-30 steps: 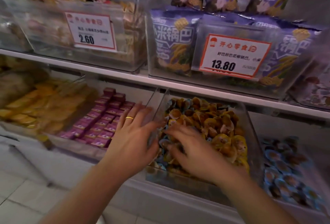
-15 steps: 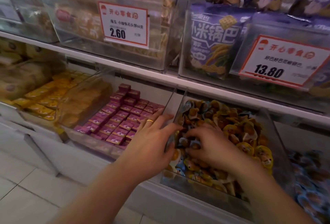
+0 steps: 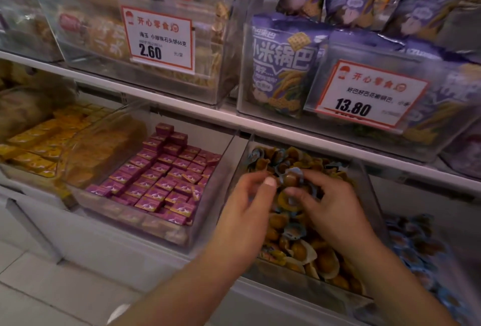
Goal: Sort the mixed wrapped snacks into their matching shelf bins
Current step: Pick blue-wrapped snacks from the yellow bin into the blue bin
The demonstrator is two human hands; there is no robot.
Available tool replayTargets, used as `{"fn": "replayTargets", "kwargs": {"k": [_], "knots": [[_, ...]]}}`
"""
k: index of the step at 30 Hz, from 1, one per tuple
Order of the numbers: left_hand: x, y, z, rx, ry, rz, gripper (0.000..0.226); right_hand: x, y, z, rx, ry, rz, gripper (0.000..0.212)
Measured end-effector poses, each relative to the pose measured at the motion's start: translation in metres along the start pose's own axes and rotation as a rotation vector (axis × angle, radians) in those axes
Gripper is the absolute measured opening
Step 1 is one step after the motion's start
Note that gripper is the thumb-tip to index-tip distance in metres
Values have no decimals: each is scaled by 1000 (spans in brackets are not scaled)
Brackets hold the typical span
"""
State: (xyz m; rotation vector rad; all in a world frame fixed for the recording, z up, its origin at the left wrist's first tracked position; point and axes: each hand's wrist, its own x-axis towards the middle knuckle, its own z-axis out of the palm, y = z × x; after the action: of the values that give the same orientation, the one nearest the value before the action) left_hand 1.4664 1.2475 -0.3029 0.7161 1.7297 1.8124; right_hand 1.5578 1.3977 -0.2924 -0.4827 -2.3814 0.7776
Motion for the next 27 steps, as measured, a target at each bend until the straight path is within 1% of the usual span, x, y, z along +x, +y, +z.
{"fn": "replayTargets", "kwargs": {"k": [1, 2, 3, 4, 6, 7, 9, 11, 13, 14, 16, 18, 19, 21, 23, 25, 26, 27], "knots": [[3, 0, 4, -239, -49, -226, 38, -3, -4, 1, 20, 27, -39, 31], [6, 0, 6, -439, -111, -375, 46, -7, -7, 3, 26, 41, -86, 31], [9, -1, 6, -576, -170, -447, 50, -10, -11, 6, 4, 35, -137, 31], [12, -2, 6, -658, -211, -462, 52, -12, -13, 10, -46, 11, -192, 32], [14, -2, 3, -726, -228, -433, 44, -15, -14, 18, -150, -73, -283, 39], [15, -2, 2, -721, -212, -418, 38, -15, -12, 19, -161, -121, -285, 41], [17, -3, -2, -656, -178, -402, 30, -14, -9, 18, -87, -156, -199, 38], [18, -2, -5, -588, -174, -390, 30, -12, -5, 12, 45, -116, -58, 37], [18, 0, -7, -577, -176, -382, 33, -9, -2, 7, 94, -55, 15, 33], [17, 2, -7, -583, -176, -381, 35, -8, -1, 6, 83, -35, 12, 30], [18, 3, -6, -601, -170, -373, 30, -9, -1, 6, 49, -46, -44, 25], [20, 2, -5, -596, -147, -353, 26, -10, -3, 8, 58, -97, -73, 30], [21, 2, -5, -583, -134, -341, 25, -10, -5, 9, 103, -143, -67, 36], [21, 0, -4, -565, -128, -324, 26, -11, -8, 9, 280, -254, -20, 46], [20, -1, -2, -541, -119, -309, 28, -13, -8, 4, 419, -309, 30, 53], [20, -3, -1, -481, -78, -279, 26, -16, -3, -6, 444, -276, 45, 55], [20, -3, 0, -454, -55, -261, 25, -19, 1, -12, 387, -233, 36, 53], [21, -3, 0, -435, -31, -249, 23, -21, 7, -18, 270, -202, 18, 47]]}}
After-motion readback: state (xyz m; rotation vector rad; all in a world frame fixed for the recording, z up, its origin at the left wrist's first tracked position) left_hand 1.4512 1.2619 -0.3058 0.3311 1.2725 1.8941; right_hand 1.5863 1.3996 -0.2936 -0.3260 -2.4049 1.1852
